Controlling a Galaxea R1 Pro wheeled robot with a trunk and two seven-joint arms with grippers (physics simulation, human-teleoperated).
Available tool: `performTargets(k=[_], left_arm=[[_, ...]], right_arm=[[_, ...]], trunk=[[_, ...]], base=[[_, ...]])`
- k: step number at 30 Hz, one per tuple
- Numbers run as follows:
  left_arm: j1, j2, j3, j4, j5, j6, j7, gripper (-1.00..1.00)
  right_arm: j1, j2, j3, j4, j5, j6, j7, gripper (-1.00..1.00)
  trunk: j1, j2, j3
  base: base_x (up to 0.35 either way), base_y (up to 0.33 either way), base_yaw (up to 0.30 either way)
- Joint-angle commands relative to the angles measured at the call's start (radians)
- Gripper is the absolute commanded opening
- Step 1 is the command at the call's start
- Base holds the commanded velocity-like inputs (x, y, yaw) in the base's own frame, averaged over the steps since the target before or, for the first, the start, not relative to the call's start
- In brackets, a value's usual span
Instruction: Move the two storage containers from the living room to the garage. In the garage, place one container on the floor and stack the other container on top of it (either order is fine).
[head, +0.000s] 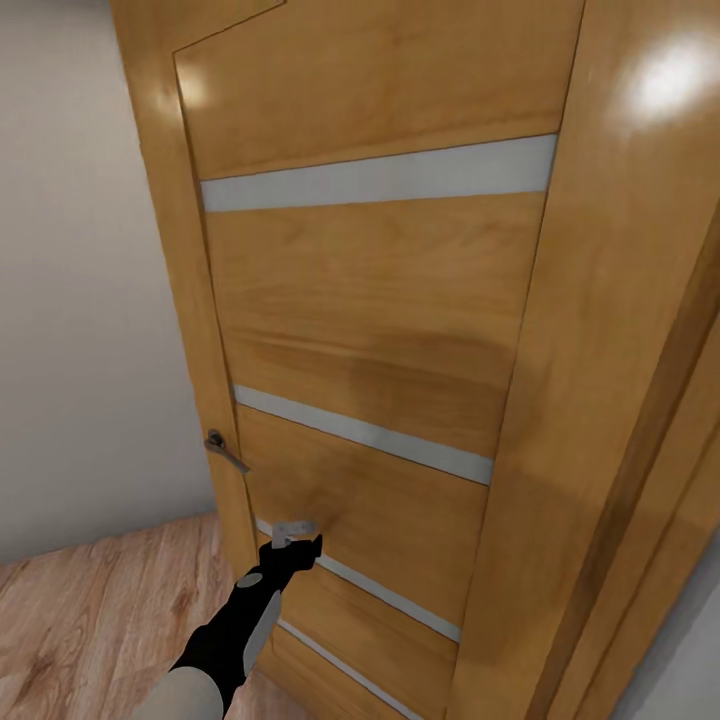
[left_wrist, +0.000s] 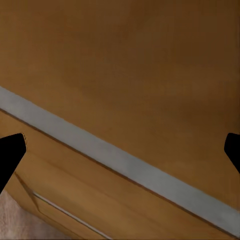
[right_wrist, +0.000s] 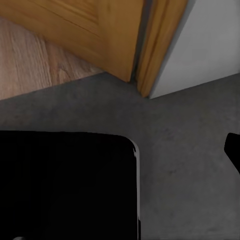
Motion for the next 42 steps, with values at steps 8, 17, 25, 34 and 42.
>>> performTargets(k=[8, 17, 25, 34, 42], left_arm=[[0.0, -0.001, 0.0, -0.003, 0.006, 0.005, 0.002, 1.0], [0.0, -0.002, -0.001, -0.003, 0.006, 0.005, 0.004, 1.0], [0.0, -0.002, -0.001, -0.003, 0.006, 0.004, 0.004, 1.0], [0.0, -0.002, -0.002, -0.003, 0.006, 0.005, 0.004, 1.0], [0.0, -0.002, -0.002, -0.003, 0.006, 0.005, 0.004, 1.0]], right_arm=[[0.0, 0.0, 0.006, 0.001, -0.002, -0.003, -0.003, 1.0], [0.0, 0.0, 0.006, 0.001, -0.002, -0.003, -0.003, 1.0], [0.0, 0.0, 0.006, 0.001, -0.002, -0.003, -0.003, 1.0], [0.0, 0.0, 0.006, 0.001, -0.001, -0.003, -0.003, 1.0], [0.0, 0.0, 0.006, 0.001, -0.001, -0.003, -0.003, 1.0]], trunk=[[0.001, 0.0, 0.0], [0.001, 0.0, 0.0], [0.001, 0.0, 0.0], [0.001, 0.0, 0.0], [0.001, 0.0, 0.0]], base=[[0.131, 0.0, -0.001], [0.005, 0.062, 0.0], [0.0, 0.032, 0.0], [0.094, 0.001, 0.0], [0.182, 0.0, 0.0]])
